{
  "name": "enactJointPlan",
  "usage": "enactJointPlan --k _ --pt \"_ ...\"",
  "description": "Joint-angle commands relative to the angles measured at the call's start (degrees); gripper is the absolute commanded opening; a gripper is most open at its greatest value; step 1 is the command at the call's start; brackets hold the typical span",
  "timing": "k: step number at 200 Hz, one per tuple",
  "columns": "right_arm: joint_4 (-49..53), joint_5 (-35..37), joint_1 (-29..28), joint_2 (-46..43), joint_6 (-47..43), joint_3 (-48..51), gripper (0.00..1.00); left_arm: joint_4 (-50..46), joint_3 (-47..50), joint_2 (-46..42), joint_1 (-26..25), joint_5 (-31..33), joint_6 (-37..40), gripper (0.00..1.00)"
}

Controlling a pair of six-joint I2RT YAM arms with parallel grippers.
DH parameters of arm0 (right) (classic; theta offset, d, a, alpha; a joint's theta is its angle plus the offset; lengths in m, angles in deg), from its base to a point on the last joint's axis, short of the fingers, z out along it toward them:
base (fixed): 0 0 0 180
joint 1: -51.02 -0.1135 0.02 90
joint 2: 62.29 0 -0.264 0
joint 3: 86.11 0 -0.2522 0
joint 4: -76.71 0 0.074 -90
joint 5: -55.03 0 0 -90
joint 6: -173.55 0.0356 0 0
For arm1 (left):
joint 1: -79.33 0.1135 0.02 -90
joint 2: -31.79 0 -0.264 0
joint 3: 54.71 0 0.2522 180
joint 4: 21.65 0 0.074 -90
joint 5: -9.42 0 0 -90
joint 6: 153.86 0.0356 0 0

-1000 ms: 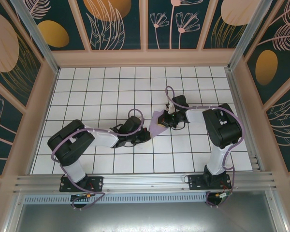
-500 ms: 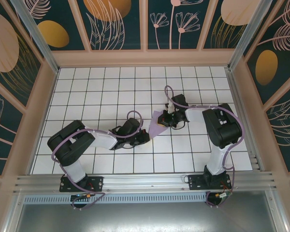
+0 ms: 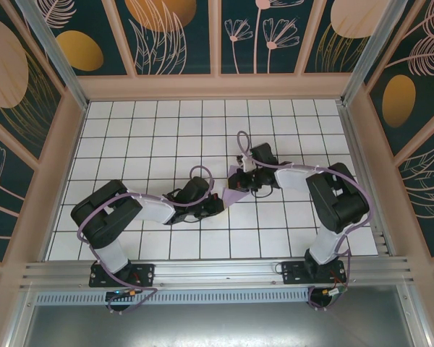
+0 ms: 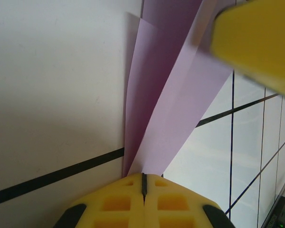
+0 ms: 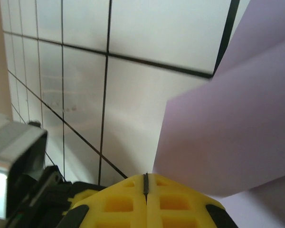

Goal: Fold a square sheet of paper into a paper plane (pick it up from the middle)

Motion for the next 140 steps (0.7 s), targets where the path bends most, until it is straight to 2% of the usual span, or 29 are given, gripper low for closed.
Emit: enactJointPlan --k 1,62,70,88,105,140 --pt "-1.02 -1.79 -0.89 2.1 -0.97 0.95 0.0 -4.08 1.4 1.34 0.11 -0.62 -0.53 0.0" --pt "-0.58 -0.59 -0.89 5.26 -1.28 0.46 0.0 -2.51 0.88 -0.74 0.16 -0.38 -0.58 0.0" --pt "-0.55 -0.49 -0.89 5.44 -1.32 0.46 0.0 -1.7 0.88 -3.19 0.12 -0.2 -1.03 0.0" --pt "-0.54 -0.31 -0.89 5.66 -1.41 0.52 0.0 -1.85 -0.01 -4.73 0.14 0.75 -1.71 0.09" --pt "-0.5 -0.47 -0.89 5.74 -1.41 0.69 0.0 -2.62 -1.0 -4.52 0.22 1.94 -1.82 0.12" --pt "-0.48 -0.71 -0.89 5.33 -1.5 0.69 0.0 -5.48 -3.08 -1.45 0.26 3.29 -1.25 0.06"
